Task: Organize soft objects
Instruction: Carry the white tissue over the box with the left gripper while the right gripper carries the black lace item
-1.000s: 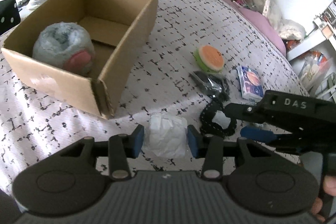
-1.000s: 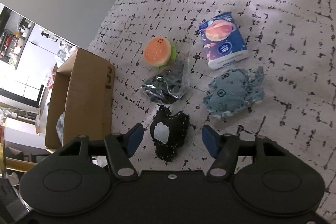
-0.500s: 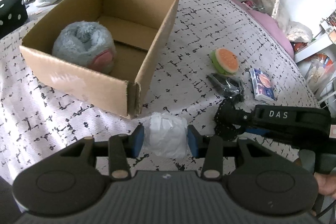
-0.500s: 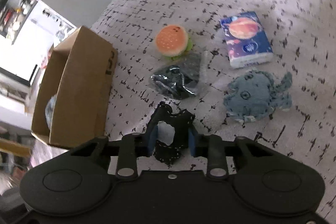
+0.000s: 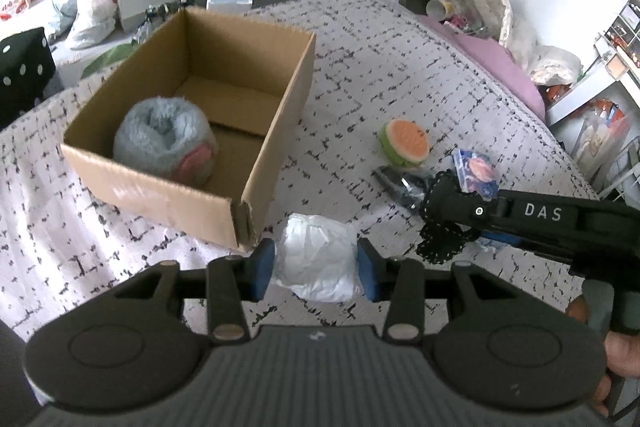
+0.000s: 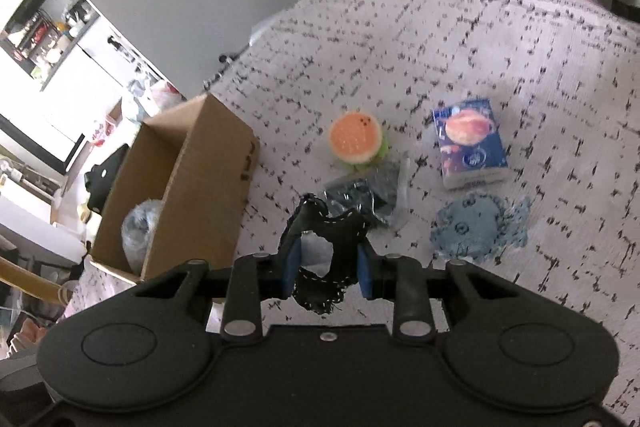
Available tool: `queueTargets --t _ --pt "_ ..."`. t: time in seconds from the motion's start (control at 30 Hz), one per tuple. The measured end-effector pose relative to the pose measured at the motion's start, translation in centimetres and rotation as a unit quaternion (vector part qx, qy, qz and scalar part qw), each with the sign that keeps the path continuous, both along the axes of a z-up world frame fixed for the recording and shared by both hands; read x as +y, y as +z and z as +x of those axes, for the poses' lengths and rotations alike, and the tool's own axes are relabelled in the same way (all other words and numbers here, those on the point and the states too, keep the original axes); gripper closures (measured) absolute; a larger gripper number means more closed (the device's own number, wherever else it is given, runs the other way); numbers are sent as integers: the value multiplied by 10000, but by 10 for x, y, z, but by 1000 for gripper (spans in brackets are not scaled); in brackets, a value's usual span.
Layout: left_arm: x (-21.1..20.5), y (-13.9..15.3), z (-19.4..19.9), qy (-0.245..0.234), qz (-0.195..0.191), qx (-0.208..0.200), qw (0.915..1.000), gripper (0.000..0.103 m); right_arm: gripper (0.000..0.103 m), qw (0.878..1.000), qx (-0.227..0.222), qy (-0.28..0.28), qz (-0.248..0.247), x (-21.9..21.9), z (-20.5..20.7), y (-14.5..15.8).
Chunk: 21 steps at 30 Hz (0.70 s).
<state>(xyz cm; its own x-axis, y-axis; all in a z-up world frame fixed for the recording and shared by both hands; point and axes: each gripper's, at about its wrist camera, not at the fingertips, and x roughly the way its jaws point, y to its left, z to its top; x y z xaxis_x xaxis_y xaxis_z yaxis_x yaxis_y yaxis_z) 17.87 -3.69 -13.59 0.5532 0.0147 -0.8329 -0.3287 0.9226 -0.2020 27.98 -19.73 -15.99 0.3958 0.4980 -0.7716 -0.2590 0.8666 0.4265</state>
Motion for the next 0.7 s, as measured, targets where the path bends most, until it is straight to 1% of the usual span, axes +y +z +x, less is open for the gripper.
queueTargets --t 0.37,0.7 --pt "6 38 -7 74 155 -363 9992 60 74 9987 -421 -74 284 -10 -13 32" --pt "26 57 -6 59 253 -491 9985 60 74 9955 -859 89 392 1 -32 57"
